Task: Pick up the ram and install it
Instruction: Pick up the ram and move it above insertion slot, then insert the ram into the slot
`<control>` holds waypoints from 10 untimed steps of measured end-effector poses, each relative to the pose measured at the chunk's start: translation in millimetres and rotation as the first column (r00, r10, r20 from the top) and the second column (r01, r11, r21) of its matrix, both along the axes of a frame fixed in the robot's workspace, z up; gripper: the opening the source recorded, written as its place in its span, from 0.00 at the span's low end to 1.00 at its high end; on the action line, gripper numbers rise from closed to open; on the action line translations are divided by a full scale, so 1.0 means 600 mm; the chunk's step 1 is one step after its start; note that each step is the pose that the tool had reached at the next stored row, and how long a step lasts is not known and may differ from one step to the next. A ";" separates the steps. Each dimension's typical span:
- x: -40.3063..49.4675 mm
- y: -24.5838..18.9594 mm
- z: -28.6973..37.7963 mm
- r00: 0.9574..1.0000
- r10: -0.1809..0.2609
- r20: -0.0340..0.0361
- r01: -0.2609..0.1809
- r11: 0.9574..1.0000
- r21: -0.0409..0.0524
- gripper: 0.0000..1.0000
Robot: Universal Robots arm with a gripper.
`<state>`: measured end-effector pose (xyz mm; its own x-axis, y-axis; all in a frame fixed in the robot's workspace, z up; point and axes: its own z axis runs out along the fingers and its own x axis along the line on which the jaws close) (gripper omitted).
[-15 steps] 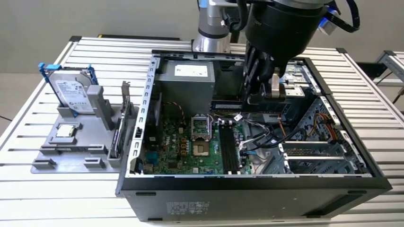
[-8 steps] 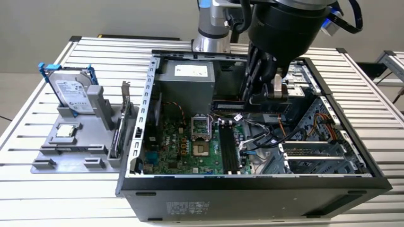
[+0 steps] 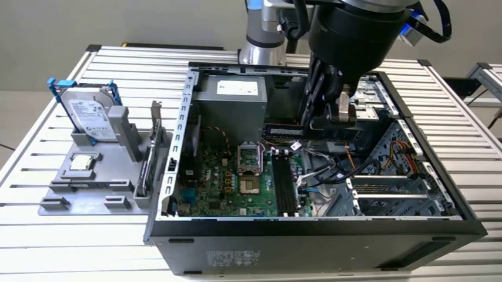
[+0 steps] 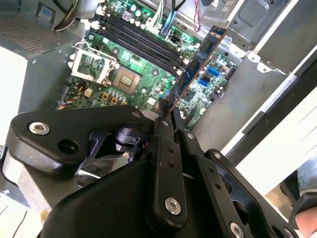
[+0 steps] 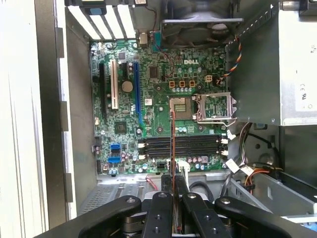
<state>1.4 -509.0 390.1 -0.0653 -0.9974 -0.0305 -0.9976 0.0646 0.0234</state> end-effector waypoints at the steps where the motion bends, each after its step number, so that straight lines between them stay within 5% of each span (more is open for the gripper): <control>1: 0.000 0.0000 0.000 1.000 -0.002 0.000 0.002 1.000 0.000 0.00; 10: 0.000 0.0000 0.000 1.000 -0.008 0.000 0.008 1.000 0.000 0.00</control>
<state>1.5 -509.0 390.0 -0.0736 -0.9968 -0.0306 -0.9971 0.0729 0.0234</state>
